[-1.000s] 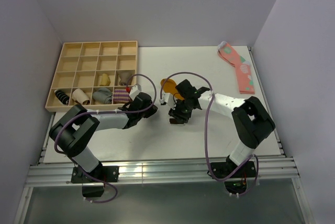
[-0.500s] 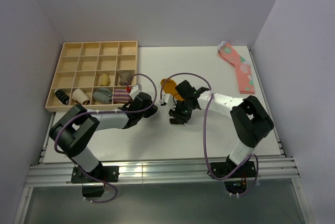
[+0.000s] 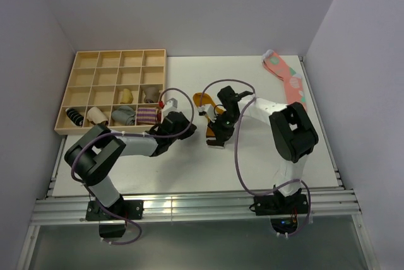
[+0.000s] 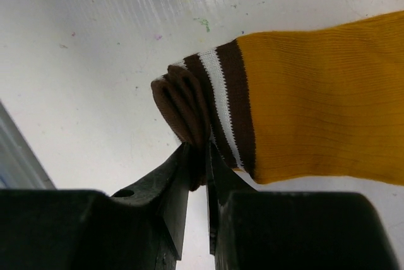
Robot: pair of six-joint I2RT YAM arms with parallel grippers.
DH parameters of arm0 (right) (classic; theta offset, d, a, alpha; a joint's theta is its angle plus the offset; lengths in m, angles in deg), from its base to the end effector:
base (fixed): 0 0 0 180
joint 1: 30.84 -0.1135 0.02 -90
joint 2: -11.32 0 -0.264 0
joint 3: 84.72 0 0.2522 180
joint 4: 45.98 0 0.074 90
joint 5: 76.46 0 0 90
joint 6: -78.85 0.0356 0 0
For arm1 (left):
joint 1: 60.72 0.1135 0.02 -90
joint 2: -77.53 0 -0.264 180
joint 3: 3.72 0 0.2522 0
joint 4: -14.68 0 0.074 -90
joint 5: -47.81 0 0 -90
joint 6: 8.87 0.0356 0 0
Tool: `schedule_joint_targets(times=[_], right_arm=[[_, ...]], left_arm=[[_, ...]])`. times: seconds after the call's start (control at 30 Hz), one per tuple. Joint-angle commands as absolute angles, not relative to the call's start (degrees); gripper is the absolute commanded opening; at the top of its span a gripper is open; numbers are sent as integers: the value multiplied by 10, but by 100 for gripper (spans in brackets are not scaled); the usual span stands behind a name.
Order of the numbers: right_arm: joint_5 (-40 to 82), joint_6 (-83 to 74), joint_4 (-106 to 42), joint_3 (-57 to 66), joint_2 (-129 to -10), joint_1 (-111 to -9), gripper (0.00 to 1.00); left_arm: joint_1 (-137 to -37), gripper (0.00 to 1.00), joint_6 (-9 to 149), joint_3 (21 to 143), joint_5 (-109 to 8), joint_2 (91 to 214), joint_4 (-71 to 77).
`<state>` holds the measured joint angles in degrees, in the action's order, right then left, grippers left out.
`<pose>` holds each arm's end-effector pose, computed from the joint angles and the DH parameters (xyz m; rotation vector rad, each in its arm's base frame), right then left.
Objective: Roll the socks
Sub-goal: Roll the sock at the center of the board.
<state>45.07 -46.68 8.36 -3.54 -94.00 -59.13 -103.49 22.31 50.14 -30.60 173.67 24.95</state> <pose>0.2912 0.1779 0.1627 -1.5524 2.3418 0.7734 0.2450 -0.2169 0.1486 -0.4354 2.1898 -0.8143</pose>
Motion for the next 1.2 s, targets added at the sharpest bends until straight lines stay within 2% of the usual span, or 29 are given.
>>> schedule_joint_targets(times=[0.0,0.37,0.73,0.83,1.17], right_arm=[[497,-473,159,16,-970,-576,20],[527,-474,289,136,-1081,-546,17],[513,-463,327,173,-1124,-539,17],[511,-463,331,177,-1129,-539,17],[505,-460,339,188,-1136,-538,17]], left_arm=[[-1050,13,276,486,-313,1747,331],[-1108,23,389,457,-309,1790,485],[-1127,44,450,420,-352,1796,571],[-1127,46,459,428,-377,1802,567],[-1134,43,483,456,-385,1821,530]])
